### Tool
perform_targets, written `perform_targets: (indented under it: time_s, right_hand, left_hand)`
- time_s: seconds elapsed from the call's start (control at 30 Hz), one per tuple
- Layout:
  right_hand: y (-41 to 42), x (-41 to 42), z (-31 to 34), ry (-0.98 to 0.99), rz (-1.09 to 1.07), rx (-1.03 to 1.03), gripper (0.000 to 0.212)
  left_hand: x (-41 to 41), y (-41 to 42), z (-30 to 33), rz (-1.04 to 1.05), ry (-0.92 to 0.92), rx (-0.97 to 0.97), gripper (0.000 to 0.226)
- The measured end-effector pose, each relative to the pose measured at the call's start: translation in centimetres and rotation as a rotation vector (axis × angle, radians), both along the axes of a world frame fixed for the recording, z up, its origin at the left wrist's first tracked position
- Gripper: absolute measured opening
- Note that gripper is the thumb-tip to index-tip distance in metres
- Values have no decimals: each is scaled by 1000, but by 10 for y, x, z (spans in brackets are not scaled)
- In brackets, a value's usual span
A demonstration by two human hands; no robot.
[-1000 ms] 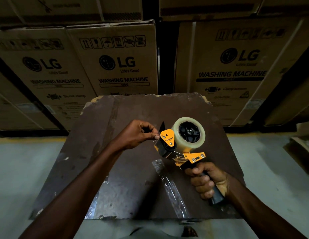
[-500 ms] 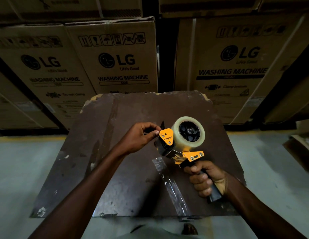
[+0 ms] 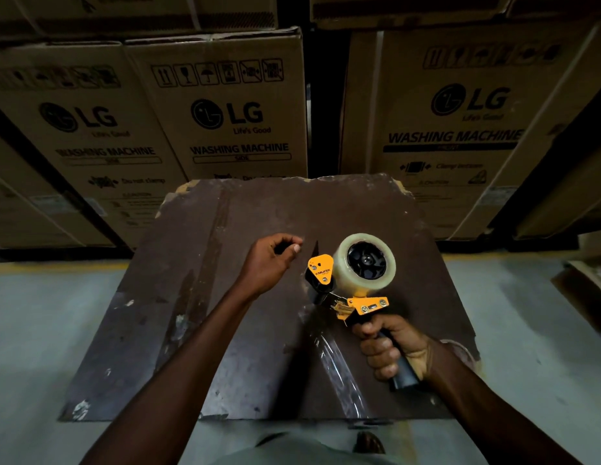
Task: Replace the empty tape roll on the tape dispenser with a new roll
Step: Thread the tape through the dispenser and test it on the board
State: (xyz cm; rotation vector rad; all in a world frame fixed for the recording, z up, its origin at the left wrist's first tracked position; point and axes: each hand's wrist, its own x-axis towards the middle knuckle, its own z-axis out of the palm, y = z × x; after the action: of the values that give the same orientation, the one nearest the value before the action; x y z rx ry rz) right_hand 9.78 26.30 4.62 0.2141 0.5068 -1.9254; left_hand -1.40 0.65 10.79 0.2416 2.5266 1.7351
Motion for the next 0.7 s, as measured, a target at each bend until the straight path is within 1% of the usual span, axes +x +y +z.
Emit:
perform_targets:
  time_s: [0.13,0.27,0.3,0.4,0.53,0.63,0.7]
  right_hand:
    - [-5,-11,-17,-48,-68,67,33]
    - [-15,-31,-31,-28,-133,120,49]
    - [-17,-38,-34,-23,-143,134,48]
    - [-21,-60,-44,-14,-153,160,35]
    - [-28,-90,-61,-37,-167,191,39]
    - [-32,-110,-71,-41,-161,247,41]
    - [-35,-121,-76,-59,-154,298,37]
  left_hand:
    - [-11,-8,-22,163,-8,6,19]
    - [-14,-15,-45,233,-47,18,21]
    - [-14,-15,-51,234,-59,12,18]
    - [-11,-17,-66,240,-84,-34,14]
    - [-2,-16,-84,223,-106,-136,15]
    - [2,-16,-93,221,-112,-171,15]
    - [3,-15,-98,225,-108,-185,15]
